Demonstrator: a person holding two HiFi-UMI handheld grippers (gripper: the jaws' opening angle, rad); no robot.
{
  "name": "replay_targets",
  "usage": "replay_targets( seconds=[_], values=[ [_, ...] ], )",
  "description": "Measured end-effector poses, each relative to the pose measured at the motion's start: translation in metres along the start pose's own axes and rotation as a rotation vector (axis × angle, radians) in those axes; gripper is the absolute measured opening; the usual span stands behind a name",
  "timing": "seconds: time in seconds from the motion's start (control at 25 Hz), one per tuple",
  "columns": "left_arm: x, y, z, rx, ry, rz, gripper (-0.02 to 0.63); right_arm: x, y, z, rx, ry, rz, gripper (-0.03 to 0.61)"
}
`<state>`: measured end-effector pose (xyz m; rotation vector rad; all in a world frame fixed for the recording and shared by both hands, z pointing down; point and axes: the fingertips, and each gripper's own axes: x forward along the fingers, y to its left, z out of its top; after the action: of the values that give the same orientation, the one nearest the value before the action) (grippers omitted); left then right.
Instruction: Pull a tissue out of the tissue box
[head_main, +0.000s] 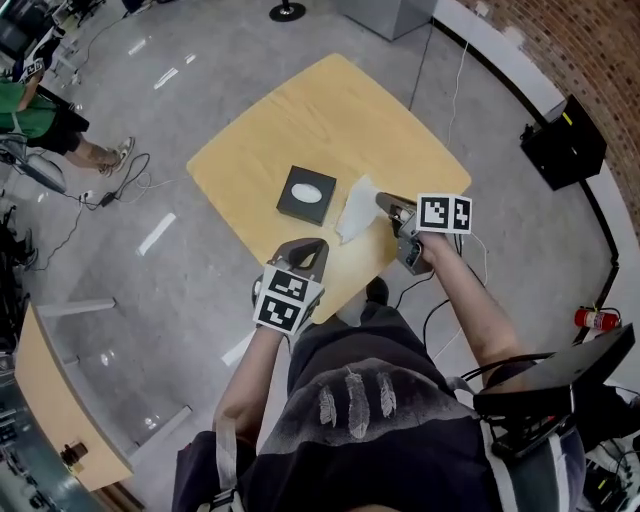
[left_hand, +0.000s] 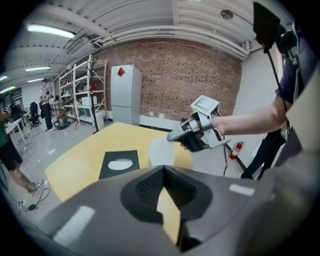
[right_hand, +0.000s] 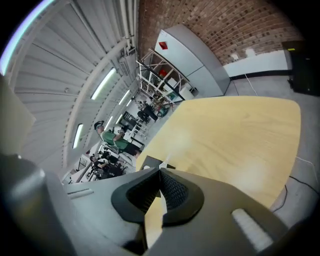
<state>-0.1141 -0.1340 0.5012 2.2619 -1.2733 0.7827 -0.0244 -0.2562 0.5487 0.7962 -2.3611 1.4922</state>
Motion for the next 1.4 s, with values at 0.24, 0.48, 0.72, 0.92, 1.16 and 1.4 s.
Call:
replay_targets(
  seconds=[0.24, 0.48, 0.72, 0.92, 1.16, 1.4],
  values=[
    [0.055, -0.035, -0.001, 0.031, 0.082, -0.027, 0.003, -0.001, -0.068, -0.029, -0.052, 0.129, -0.085, 0.0],
    [0.13, -0.069, -0.011, 0.142, 0.213, -0.094, 0.003, -0.002, -0.089, -0.036, -0.142, 0.199, -0.096, 0.0],
    [0.176, -0.079, -0.043, 0.266, 0.36, -0.074, 0.003, -0.006, -0.106, -0.037, -0.174, 0.227, -0.1, 0.0],
    [0.167, -0.065, -0.077, 0.267, 0.448, -0.026, 0.003, -0.01, -0.118, -0.041, -0.297, 0.275, -0.14, 0.0],
    [0.158, -0.052, -0.088, 0.268, 0.43, 0.055, 0.003, -0.006, -0.128, -0.046, -0.397, 0.316, -0.174, 0.0],
    [0.15, -0.039, -0.098, 0.266, 0.422, 0.127, 0.003, -0.004, -0.132, -0.051, -0.435, 0.338, -0.188, 0.0]
  ],
)
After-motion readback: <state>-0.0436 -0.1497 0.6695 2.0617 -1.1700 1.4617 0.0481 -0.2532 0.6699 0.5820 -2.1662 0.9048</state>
